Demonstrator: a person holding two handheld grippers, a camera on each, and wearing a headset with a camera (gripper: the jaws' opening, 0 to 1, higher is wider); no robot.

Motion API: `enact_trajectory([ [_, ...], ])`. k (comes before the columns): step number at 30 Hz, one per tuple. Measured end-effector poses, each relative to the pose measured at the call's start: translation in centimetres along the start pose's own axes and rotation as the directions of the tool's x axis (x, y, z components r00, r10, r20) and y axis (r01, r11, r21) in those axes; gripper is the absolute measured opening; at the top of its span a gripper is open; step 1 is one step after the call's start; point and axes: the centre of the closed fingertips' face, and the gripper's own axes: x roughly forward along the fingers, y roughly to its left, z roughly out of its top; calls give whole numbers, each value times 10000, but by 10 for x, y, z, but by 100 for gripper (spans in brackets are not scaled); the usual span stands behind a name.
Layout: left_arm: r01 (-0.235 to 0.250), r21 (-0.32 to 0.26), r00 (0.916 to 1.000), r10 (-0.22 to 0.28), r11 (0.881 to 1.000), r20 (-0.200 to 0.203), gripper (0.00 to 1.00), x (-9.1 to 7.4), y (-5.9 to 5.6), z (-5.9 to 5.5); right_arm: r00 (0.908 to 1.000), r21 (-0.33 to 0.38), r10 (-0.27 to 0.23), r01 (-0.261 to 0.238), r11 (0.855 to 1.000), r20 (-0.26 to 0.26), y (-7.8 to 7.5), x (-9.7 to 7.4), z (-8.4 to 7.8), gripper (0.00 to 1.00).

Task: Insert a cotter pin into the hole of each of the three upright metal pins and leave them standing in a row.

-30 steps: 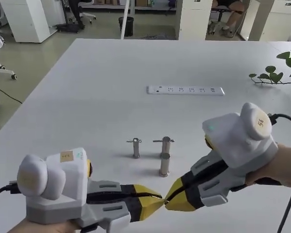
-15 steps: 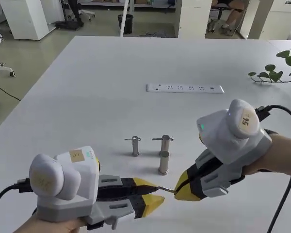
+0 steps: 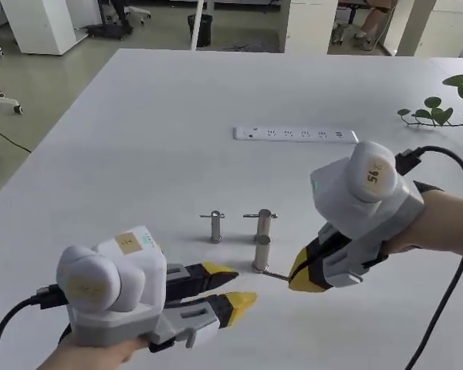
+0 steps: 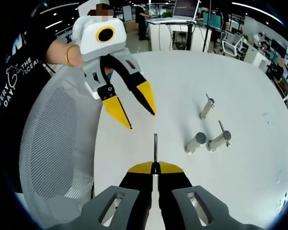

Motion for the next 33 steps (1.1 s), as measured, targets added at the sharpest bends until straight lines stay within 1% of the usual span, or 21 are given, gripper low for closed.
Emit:
enact_trajectory([
  [5, -549, -118, 9985, 549, 9984, 4, 24, 4, 13, 0, 9987, 79, -188, 192, 9998, -464, -11, 1, -6, 0],
  [8, -747, -145, 9972, 746, 9971, -59, 24, 7, 18, -1, 9974, 323, -289, 311, 9990, -665, -20, 1, -10, 0],
  [10, -885, -154, 9960, 883, 9960, -115, 24, 10, 21, -1, 9957, 309, -411, 438, 9986, -831, -24, 0, -13, 0],
  [11, -928, -135, 9956, 926, 9956, -158, 24, 11, 22, -2, 9949, 242, -419, 443, 9987, -913, -26, 0, -15, 0],
  [13, -1070, -141, 9939, 1065, 9942, -284, 24, 14, 24, -3, 9942, 379, -385, 425, 9984, -1009, -29, 1, -17, 0],
  [15, -1210, -95, 9922, 1207, 9926, -317, 24, 18, 27, -2, 9925, 403, -421, 470, 9981, -1150, -34, 1, -20, 0],
  [20, -1376, -17, 9898, 1374, 9905, -378, 24, 25, 30, 1, 9888, 441, -493, 560, 9975, -1406, -41, 1, -25, 0],
  [23, -1477, 51, 9881, 1478, 9890, -433, 24, 28, 33, 1, 9880, 410, -492, 557, 9976, -1467, -43, 0, -26, 0],
  [25, -1653, 207, 9845, 1662, 9860, -560, 24, 32, 38, 0, 9877, 468, -479, 554, 9974, -1487, -46, 0, -26, 0],
  [33, -1756, 316, 9819, 1773, 9840, -659, 24, 41, 45, 1, 9846, 458, -473, 557, 9974, -1682, -54, 0, -29, 0],
])
